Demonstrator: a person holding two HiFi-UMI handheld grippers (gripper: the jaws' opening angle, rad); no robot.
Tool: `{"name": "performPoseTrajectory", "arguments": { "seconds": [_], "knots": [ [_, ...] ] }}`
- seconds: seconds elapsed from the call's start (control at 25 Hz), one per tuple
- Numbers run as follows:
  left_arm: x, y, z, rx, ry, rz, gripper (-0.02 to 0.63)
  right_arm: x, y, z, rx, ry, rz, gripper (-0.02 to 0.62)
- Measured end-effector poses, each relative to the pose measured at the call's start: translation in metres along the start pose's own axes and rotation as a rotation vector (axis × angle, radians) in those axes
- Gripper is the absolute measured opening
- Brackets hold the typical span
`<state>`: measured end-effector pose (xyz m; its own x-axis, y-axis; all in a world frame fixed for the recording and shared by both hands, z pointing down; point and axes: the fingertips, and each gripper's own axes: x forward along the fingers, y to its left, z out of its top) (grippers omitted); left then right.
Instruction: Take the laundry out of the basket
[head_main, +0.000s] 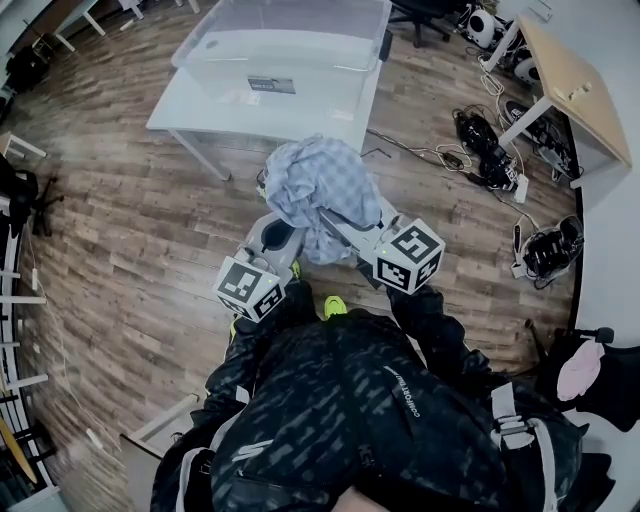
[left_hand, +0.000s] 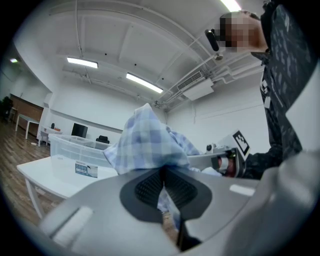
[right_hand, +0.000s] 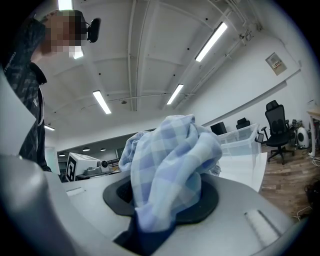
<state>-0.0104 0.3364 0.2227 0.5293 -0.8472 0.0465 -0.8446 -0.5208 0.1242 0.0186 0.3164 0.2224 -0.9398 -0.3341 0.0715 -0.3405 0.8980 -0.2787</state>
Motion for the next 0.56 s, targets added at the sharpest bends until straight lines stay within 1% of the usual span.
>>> {"name": "performPoseTrajectory", "arguments": {
  "seconds": [0.56],
  "knots": [
    [-0.0047, -0.0106, 0.0028, 0.033, 0.025, 0.006, 0.006, -0.0085, 0.0071, 0.0013, 0.008, -0.026, 0.021, 0.149]
  ]
}}
